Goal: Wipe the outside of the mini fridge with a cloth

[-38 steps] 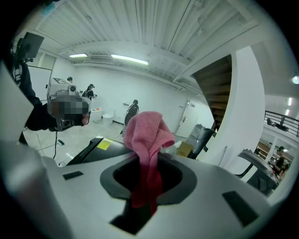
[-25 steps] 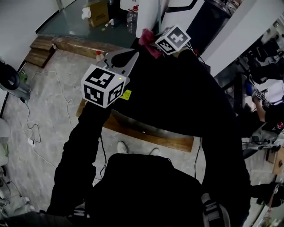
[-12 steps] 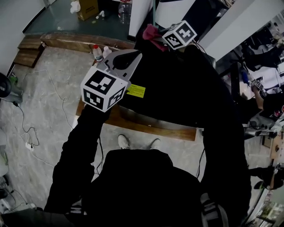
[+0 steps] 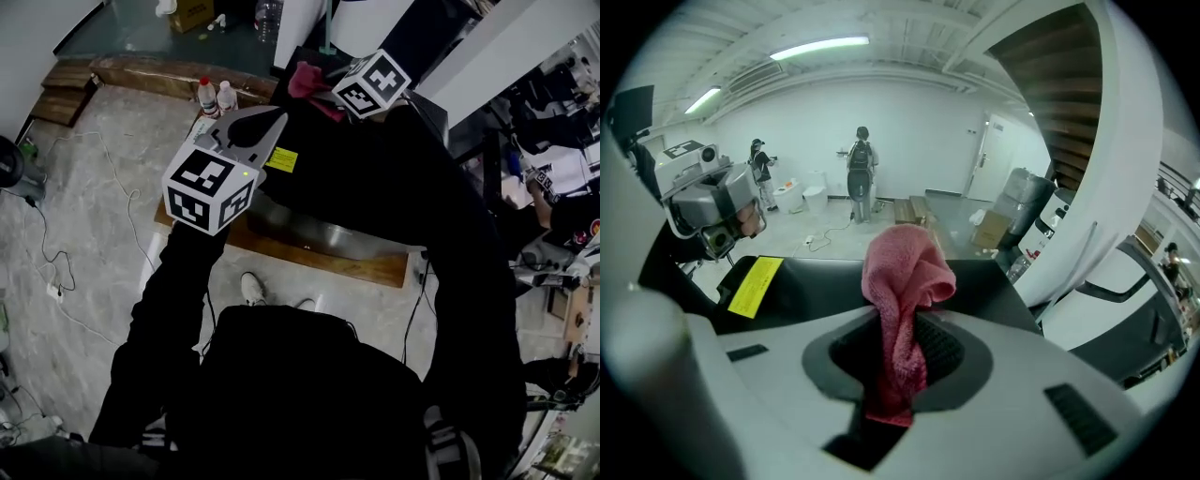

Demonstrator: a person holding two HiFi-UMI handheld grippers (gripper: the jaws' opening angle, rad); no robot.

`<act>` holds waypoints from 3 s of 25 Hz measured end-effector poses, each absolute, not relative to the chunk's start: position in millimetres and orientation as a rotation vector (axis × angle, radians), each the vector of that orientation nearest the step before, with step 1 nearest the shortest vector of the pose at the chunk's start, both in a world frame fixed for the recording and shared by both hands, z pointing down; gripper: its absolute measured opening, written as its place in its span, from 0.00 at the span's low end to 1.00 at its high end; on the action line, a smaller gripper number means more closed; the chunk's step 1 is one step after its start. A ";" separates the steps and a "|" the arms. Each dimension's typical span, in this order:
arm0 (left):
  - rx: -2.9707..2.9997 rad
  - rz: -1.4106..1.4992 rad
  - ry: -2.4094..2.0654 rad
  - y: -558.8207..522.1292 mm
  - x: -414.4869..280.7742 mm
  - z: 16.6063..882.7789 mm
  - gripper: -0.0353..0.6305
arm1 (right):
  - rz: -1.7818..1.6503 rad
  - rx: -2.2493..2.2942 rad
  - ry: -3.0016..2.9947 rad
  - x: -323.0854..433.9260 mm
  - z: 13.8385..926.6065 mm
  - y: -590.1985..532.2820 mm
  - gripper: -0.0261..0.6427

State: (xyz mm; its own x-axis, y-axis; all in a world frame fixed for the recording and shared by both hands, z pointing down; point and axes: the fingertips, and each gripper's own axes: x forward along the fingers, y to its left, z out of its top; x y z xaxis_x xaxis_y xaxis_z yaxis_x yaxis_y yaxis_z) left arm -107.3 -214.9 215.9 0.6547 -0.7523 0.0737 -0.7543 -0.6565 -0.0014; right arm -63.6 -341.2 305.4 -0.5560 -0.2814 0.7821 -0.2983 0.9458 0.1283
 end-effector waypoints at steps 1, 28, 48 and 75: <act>2.824 0.105 -1.304 -209.3 -106.0 215.6 0.06 | 0.017 0.390 -2.188 -64.2 305.0 -329.5 0.15; 2.837 0.007 -1.363 -160.1 -25.7 172.4 0.06 | 0.052 0.371 -2.368 25.3 205.2 -214.9 0.16; 2.820 0.076 -1.271 -249.1 130.9 189.4 0.06 | -0.008 0.657 -2.059 195.7 272.7 -404.4 0.16; 2.779 0.149 -1.285 -191.9 148.7 210.2 0.06 | 0.122 0.446 -2.121 187.8 305.1 -298.9 0.15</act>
State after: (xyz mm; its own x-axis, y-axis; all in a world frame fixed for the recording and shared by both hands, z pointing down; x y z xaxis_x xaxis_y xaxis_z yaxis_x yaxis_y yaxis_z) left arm 148.7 -191.9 210.2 0.6445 -0.7552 0.1199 -0.7626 -0.6463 0.0284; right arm 187.8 -298.9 305.1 -0.4990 -0.2679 0.8242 -0.3605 0.9290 0.0837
